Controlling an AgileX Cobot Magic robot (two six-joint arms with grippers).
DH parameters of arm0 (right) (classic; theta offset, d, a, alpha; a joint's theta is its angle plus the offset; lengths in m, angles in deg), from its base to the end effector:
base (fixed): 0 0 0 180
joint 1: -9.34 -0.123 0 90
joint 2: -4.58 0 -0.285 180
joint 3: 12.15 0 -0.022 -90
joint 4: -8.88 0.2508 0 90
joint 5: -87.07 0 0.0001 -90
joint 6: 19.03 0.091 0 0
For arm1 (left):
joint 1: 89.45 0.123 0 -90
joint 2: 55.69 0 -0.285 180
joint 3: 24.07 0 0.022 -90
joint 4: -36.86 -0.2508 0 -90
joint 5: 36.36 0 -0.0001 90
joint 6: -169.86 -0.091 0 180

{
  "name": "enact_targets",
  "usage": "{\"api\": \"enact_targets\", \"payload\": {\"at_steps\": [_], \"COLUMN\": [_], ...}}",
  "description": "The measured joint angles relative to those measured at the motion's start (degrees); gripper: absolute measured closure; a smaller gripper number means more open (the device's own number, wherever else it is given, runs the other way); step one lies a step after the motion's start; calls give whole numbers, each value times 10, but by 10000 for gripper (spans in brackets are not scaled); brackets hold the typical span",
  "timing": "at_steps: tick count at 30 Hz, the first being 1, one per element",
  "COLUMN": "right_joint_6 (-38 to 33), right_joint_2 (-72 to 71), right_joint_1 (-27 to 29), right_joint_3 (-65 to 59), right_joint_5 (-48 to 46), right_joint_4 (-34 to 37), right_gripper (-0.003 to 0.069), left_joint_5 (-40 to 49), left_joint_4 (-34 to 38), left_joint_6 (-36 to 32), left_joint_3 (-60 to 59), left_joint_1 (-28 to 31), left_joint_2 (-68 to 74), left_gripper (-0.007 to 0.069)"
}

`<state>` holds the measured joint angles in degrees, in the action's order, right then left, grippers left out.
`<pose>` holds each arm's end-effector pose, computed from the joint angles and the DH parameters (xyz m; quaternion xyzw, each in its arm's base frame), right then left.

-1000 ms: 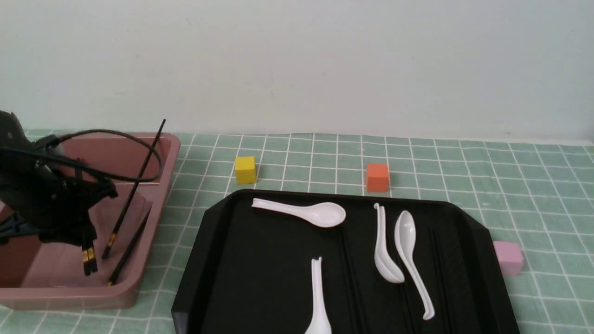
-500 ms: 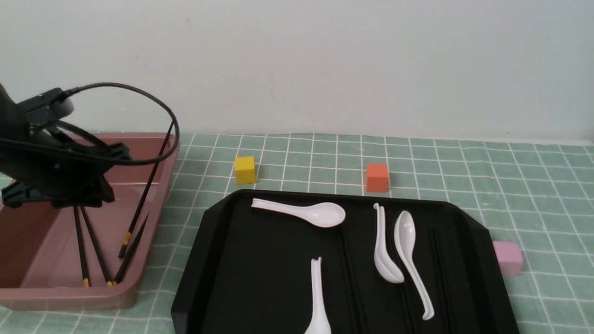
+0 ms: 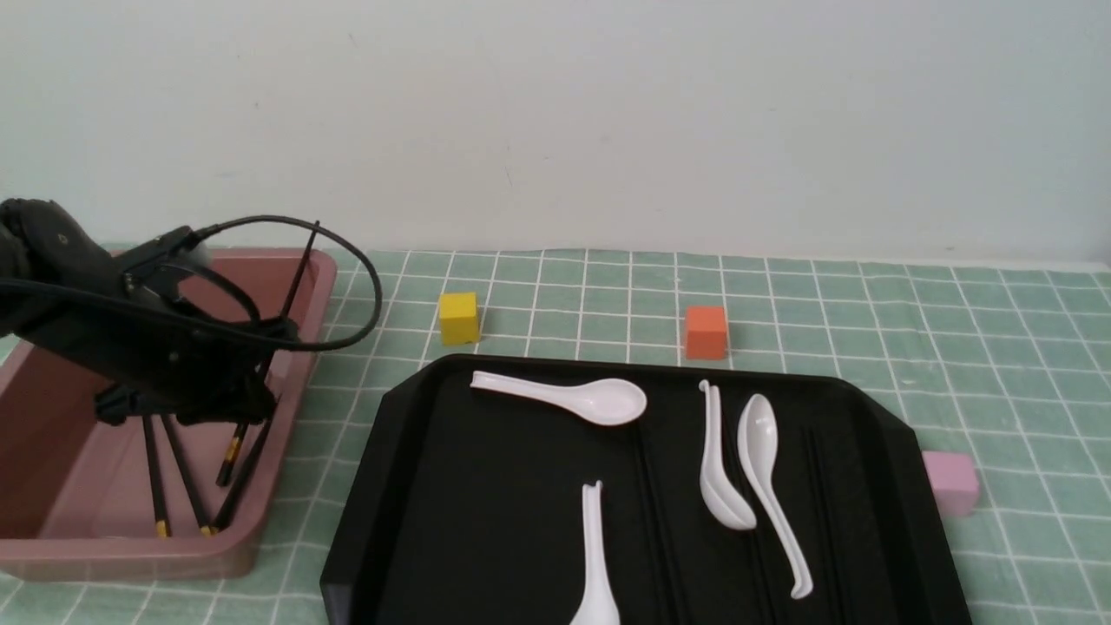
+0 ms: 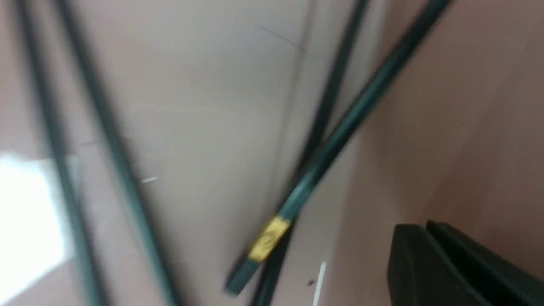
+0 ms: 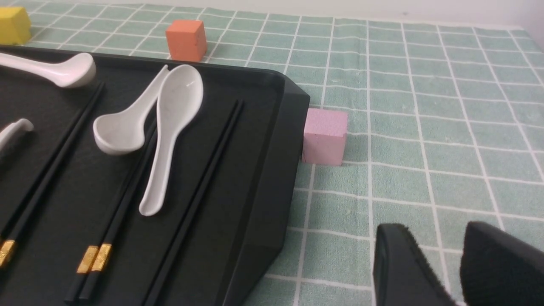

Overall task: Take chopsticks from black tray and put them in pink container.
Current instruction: 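Place the chopsticks into the pink bin with the left gripper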

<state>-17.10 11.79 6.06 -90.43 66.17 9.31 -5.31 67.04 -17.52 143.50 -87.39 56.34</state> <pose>0.0527 0.0033 0.1746 -0.0074 0.8006 0.0304 0.5983 0.3680 -0.0104 0.1858 -0.1455 0.9513 -0.1611 0.2188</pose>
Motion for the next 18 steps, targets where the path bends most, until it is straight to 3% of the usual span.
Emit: {"api": "enact_targets", "payload": {"at_steps": [4,9,18], "right_joint_6": [0,0,1], "right_joint_2": [0,0,0], "right_joint_1": [0,0,0], "right_joint_3": [0,0,0], "right_joint_5": [0,0,0], "right_joint_4": [0,0,0], "right_gripper": [419,419,419], "left_joint_5": [-31,-77,-76], "left_joint_4": [49,60,41], "left_joint_6": [-49,-55,49], "left_joint_3": [0,0,0], "left_joint_1": [0,8,94], "left_joint_2": [34,63,15], "left_gripper": [637,637,637]}}
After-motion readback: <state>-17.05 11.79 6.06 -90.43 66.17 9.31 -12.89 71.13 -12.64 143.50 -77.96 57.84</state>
